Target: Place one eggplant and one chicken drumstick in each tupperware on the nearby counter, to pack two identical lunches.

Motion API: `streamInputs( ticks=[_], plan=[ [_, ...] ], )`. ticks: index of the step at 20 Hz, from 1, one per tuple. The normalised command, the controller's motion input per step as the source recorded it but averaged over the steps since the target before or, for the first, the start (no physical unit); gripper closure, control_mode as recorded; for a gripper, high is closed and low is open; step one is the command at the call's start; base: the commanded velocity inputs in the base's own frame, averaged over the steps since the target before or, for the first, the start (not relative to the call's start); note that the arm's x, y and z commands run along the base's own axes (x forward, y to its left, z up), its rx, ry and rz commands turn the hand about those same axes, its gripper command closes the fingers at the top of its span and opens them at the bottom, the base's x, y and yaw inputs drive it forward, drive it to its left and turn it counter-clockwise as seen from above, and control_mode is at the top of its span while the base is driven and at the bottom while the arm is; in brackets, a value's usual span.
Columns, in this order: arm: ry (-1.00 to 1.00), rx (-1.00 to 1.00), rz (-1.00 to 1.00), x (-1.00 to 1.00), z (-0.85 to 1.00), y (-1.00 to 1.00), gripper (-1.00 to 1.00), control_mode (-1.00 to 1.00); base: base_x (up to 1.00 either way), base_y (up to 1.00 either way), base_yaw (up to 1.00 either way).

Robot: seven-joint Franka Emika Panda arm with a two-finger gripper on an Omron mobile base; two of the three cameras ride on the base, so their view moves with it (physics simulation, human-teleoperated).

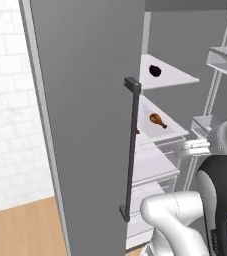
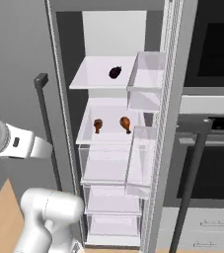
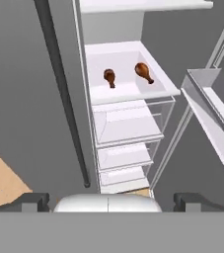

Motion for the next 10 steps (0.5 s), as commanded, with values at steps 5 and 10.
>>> streamInputs(
  ticks=[5, 10],
  plan=[
    [0.0, 0.0, 0.0, 0.0, 0.0, 0.0, -1.0, 1.0, 0.85, -0.13, -0.23],
    [0.0, 0.0, 0.0, 0.0, 0.0, 0.0, -1.0, 1.0, 0.37, -0.62, 0.0]
  ],
)
